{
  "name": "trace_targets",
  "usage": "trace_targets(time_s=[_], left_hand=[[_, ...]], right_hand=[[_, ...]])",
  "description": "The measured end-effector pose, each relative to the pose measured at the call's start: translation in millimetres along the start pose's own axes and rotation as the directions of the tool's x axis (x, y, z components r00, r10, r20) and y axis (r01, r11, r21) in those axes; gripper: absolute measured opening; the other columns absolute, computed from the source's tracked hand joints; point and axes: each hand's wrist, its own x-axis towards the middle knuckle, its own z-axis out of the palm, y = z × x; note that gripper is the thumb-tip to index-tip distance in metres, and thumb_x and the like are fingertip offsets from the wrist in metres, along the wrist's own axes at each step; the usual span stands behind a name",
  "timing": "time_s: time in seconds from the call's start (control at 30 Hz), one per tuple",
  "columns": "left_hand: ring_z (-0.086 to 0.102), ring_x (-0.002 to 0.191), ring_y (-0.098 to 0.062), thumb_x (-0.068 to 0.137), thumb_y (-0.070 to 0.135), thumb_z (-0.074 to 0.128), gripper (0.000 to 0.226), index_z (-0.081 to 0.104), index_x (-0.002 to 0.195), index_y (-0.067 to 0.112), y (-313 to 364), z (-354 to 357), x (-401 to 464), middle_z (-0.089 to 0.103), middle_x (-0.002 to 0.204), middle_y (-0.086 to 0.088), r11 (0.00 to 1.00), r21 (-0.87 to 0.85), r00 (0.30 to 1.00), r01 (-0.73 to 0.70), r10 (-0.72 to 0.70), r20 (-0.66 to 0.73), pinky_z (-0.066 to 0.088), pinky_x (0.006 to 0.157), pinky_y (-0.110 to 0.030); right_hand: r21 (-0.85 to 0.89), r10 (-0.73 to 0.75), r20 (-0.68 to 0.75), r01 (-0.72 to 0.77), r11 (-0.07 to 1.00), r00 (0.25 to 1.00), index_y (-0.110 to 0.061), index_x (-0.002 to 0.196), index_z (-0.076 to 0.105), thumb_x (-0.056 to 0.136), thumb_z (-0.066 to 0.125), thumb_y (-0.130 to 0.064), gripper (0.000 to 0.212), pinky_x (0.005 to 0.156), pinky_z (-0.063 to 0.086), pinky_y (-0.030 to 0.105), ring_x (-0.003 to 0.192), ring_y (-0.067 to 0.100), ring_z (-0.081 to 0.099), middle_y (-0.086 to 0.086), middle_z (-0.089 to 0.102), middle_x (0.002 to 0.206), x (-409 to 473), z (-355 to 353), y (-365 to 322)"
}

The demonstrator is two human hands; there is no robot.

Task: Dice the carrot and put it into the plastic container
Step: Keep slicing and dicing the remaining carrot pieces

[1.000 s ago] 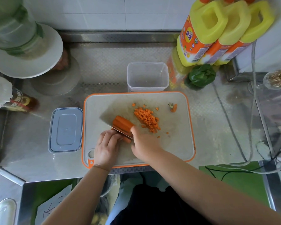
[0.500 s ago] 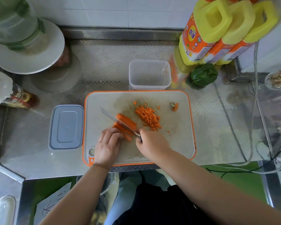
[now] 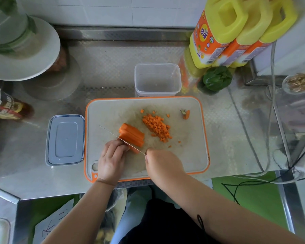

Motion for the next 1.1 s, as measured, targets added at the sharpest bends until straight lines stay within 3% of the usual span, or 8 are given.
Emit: trace_targets(time_s=[0.13,0.2,0.3,0.6,0.8,1.1], left_hand=[[0.055,0.097,-0.030,0.092,0.002,0.050,0.013,0.062,0.092,0.007,-3,1,0,0.059,0.099,-0.009,1.000,-0.011,0.999,-0.026,0.026,-0.019,0.046,0.088,-0.033],[0.054,0.097,-0.030,0.088,-0.001,0.051,0.015,0.061,0.094,0.008,-3,1,1,0.057,0.101,-0.008,0.999,-0.010,0.999,-0.035,0.034,-0.019,0.044,0.089,-0.032],[0.054,0.096,-0.030,0.085,-0.005,0.051,0.019,0.061,0.094,0.009,-2,1,1,0.058,0.100,-0.008,0.999,-0.001,0.999,-0.034,0.034,-0.021,0.045,0.088,-0.031],[0.054,0.096,-0.030,0.085,-0.005,0.051,0.019,0.060,0.096,0.008,-2,0,2,0.059,0.100,-0.011,0.999,0.000,0.999,-0.034,0.034,-0.010,0.046,0.088,-0.034],[0.054,0.097,-0.032,0.081,-0.008,0.056,0.019,0.066,0.093,0.003,-2,1,0,0.062,0.100,-0.013,1.000,0.008,1.000,-0.010,0.010,0.021,0.046,0.088,-0.035],[0.054,0.097,-0.031,0.084,-0.005,0.057,0.015,0.066,0.093,0.003,-2,0,0,0.062,0.099,-0.014,1.000,0.019,0.999,-0.010,0.010,0.037,0.047,0.088,-0.036]], right_hand=[[-0.004,0.078,0.093,-0.078,0.997,0.993,-0.008,0.106,0.057,0.089,0.049,0.003,0.022,0.060,0.039,0.030,0.075,0.027,0.050,0.002,0.044,0.072,6,-6,-11],[-0.003,0.106,0.134,-0.107,0.994,0.985,-0.006,0.113,0.056,0.088,0.049,0.004,0.028,0.067,0.041,0.032,0.088,0.030,0.059,0.010,0.059,0.092,10,-8,-16],[-0.022,0.112,0.141,-0.110,0.994,0.984,-0.006,0.117,0.054,0.089,0.049,0.002,0.030,0.070,0.041,0.032,0.100,0.031,0.061,0.012,0.062,0.109,12,-8,-21],[-0.037,0.143,0.172,-0.139,0.990,0.975,-0.007,0.118,0.054,0.088,0.051,0.003,0.031,0.071,0.043,0.034,0.100,0.032,0.061,0.012,0.062,0.109,18,-8,-25],[-0.034,0.133,0.171,-0.130,0.991,0.976,-0.002,0.115,0.051,0.088,0.052,0.002,0.027,0.081,0.050,0.039,0.102,0.033,0.061,0.014,0.061,0.111,29,-9,-30],[-0.065,0.145,0.124,-0.138,0.988,0.982,-0.005,0.115,0.052,0.089,0.051,0.001,0.026,0.071,0.047,0.036,0.095,0.032,0.062,0.012,0.061,0.107,34,3,-28]])
